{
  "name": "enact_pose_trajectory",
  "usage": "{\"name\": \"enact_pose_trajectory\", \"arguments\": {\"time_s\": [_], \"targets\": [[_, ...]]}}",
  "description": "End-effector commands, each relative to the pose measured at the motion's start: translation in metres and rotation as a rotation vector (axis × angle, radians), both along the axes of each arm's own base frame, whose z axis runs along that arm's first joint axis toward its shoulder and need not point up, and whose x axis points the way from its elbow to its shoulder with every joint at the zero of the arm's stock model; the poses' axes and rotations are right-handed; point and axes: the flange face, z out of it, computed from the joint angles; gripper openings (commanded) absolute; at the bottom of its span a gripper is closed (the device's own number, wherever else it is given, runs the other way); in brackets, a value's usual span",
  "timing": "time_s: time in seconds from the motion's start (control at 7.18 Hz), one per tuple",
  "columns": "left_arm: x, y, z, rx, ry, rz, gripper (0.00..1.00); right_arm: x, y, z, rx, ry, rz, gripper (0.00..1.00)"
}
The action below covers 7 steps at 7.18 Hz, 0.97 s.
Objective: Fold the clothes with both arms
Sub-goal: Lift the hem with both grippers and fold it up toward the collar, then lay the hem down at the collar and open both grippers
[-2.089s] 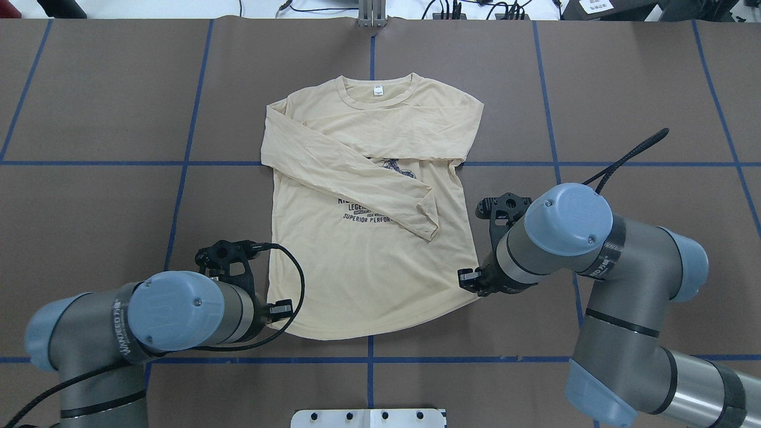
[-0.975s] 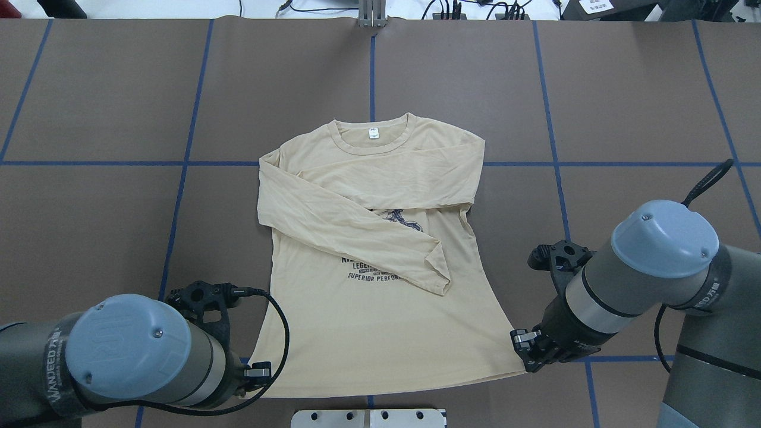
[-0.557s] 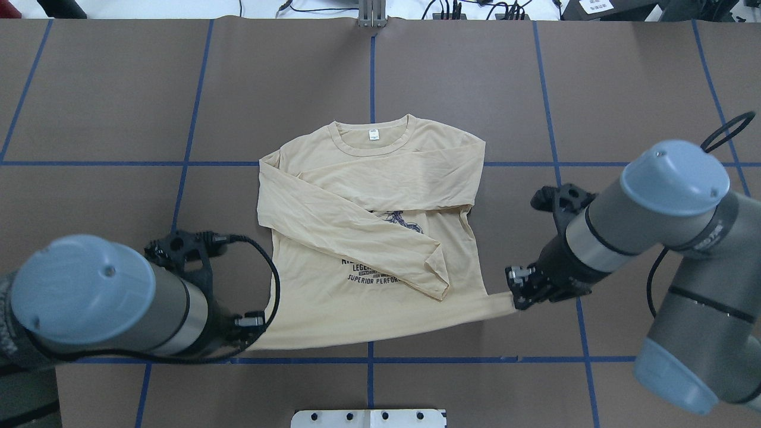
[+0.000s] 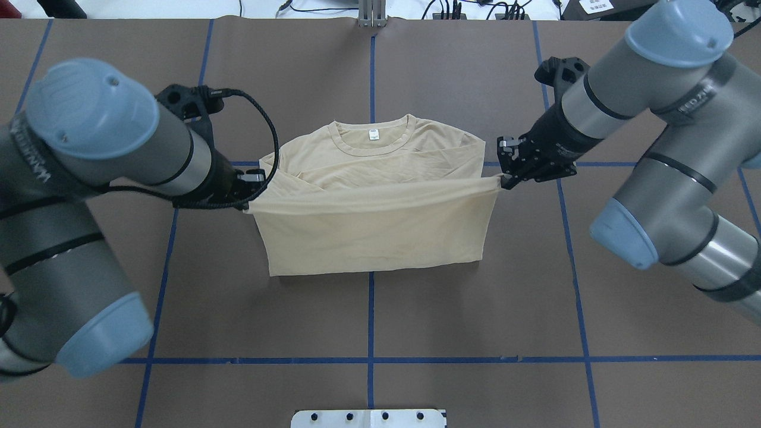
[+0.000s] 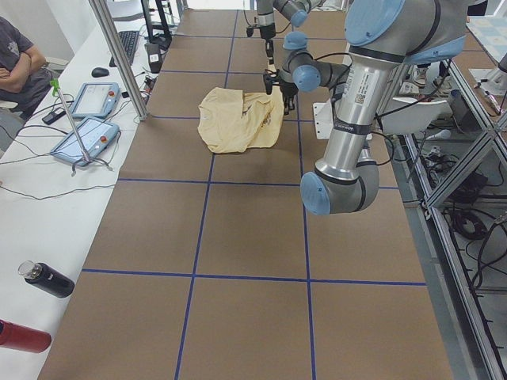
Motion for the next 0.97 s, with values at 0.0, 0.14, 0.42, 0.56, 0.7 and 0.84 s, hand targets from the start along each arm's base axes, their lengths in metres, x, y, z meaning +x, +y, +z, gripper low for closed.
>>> {"name": "enact_pose_trajectory", "arguments": {"time_s": [0.0, 0.14, 0.42, 0.56, 0.7, 0.84], "targets": [[0.044, -0.098, 0.077, 0.066, 0.031, -0.042, 0.00, -0.049, -0.085, 0.019, 0.010, 0.058, 0.023, 0.00], [0.050, -0.116, 0.100, 0.083, 0.052, -0.058, 0.00, -0.064, -0.102, 0.049, 0.032, 0.043, 0.024, 0.00], [0.048, -0.120, 0.099, 0.088, 0.059, -0.065, 0.00, -0.073, -0.108, 0.070, 0.021, 0.052, 0.021, 0.00], [0.048, -0.120, 0.098, 0.088, 0.060, -0.066, 0.00, -0.075, -0.108, 0.069, 0.021, 0.051, 0.020, 0.00], [0.050, -0.121, 0.096, 0.088, 0.063, -0.067, 0.00, -0.078, -0.113, 0.063, 0.024, 0.050, 0.021, 0.00], [0.066, -0.133, 0.095, 0.073, 0.046, -0.065, 0.00, -0.084, -0.118, 0.053, 0.028, 0.047, 0.022, 0.00]]}}
